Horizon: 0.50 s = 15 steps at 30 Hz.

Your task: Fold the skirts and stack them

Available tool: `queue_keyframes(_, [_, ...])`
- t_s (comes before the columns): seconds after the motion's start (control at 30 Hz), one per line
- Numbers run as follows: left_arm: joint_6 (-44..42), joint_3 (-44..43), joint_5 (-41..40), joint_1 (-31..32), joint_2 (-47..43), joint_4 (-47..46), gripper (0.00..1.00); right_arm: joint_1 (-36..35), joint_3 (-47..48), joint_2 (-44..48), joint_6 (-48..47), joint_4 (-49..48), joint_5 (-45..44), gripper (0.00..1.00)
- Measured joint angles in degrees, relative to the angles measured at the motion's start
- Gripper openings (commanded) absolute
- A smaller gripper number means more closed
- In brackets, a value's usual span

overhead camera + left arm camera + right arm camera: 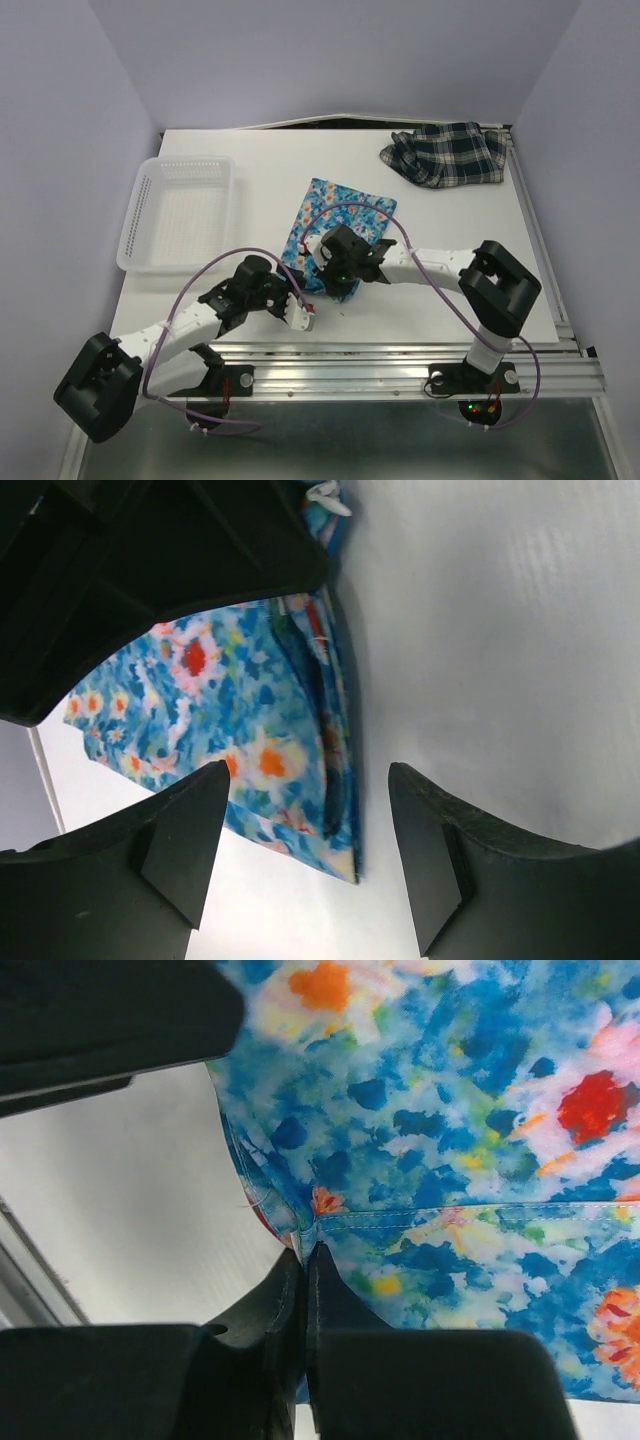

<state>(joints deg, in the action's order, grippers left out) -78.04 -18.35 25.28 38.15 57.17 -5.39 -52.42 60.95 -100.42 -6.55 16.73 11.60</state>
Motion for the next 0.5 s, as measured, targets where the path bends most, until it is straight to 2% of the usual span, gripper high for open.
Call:
queue_keyframes(0.27, [0.59, 0.00, 0.33, 0.00, 1.27, -5.88, 0.75, 1.05, 0.22, 1.81, 3.15, 1.33, 4.39, 0.01])
queue_keyframes(0.5, [0.52, 0.00, 2.67, 0.00, 1.51, -4.61, 0.75, 3.30, 2.54, 1.86, 5.33, 2.16, 7.13, 0.01])
